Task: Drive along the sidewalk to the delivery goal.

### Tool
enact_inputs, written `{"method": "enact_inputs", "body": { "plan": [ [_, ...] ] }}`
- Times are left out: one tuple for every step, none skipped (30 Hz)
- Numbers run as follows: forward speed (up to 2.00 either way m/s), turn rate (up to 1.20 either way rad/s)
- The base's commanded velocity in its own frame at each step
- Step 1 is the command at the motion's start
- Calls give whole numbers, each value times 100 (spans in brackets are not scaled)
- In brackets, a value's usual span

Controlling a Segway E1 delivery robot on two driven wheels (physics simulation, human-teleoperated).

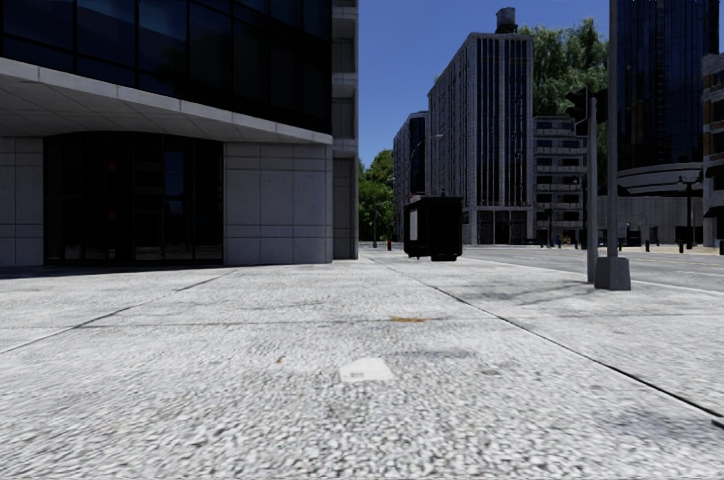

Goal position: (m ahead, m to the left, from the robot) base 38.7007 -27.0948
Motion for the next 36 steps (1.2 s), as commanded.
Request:
{"method": "enact_inputs", "body": {
  "plan": [
    [200, 0],
    [200, 0],
    [200, 0],
    [200, 0],
    [200, 0],
    [200, 0],
    [200, 0],
    [200, 0],
    [200, 0],
    [200, 0],
    [200, 0],
    [200, 0],
    [200, 0],
    [200, 0],
    [200, 0],
    [200, 0],
    [200, 0],
    [200, 0],
    [200, 0],
    [200, 0],
    [200, 0],
    [200, 0],
    [200, 0],
    [200, 0],
    [200, 0],
    [200, 0],
    [200, 0],
    [200, 0],
    [200, 0],
    [200, 0],
    [200, 0],
    [200, 0],
    [200, 0],
    [200, 0],
    [200, 0],
    [200, 0]
  ]
}}
